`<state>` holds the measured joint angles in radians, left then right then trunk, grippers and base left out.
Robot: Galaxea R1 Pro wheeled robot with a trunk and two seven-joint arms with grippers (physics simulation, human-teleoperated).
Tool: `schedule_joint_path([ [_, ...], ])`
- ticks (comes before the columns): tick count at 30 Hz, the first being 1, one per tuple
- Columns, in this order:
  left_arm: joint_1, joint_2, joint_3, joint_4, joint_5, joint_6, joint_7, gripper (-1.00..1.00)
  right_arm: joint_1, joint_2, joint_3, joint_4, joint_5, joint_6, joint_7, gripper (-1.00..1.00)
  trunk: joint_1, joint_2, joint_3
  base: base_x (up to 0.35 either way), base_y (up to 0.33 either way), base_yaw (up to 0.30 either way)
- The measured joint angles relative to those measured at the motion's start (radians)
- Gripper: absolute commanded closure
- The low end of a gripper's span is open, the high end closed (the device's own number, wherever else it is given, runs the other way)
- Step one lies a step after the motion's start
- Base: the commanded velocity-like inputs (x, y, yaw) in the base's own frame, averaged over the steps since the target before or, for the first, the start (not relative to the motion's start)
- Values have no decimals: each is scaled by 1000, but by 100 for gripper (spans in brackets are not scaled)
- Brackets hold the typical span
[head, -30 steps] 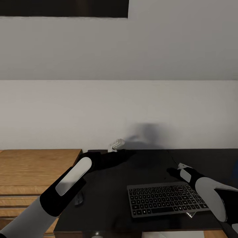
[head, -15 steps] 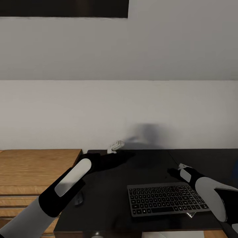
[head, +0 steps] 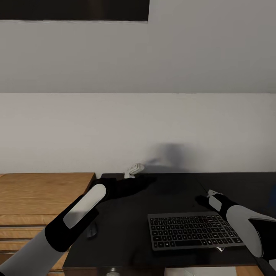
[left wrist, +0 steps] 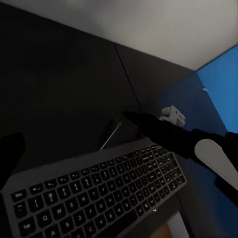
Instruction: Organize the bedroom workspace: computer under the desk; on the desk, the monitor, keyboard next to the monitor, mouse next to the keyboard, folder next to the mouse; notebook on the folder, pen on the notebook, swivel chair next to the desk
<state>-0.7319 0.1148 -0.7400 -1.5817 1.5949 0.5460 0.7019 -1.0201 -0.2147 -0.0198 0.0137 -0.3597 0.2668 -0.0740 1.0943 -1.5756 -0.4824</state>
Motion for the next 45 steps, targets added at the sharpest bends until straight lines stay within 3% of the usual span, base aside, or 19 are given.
schedule_joint_path([
  [24,0,0,-12,0,0,1,-1,-100,0,3,7,2,3,-3,-1,-100,0,0,0,-51,0,0],
  [35,0,0,-13,1,-1,2,-2,-100,1,9,-11,-18,1,-20,-1,-100,0,0,0,0,0,0],
  [45,0,-2,-46,1,-3,0,0,-100,0,6,-10,-53,3,-28,-3,-100,0,0,0,0,0,0],
])
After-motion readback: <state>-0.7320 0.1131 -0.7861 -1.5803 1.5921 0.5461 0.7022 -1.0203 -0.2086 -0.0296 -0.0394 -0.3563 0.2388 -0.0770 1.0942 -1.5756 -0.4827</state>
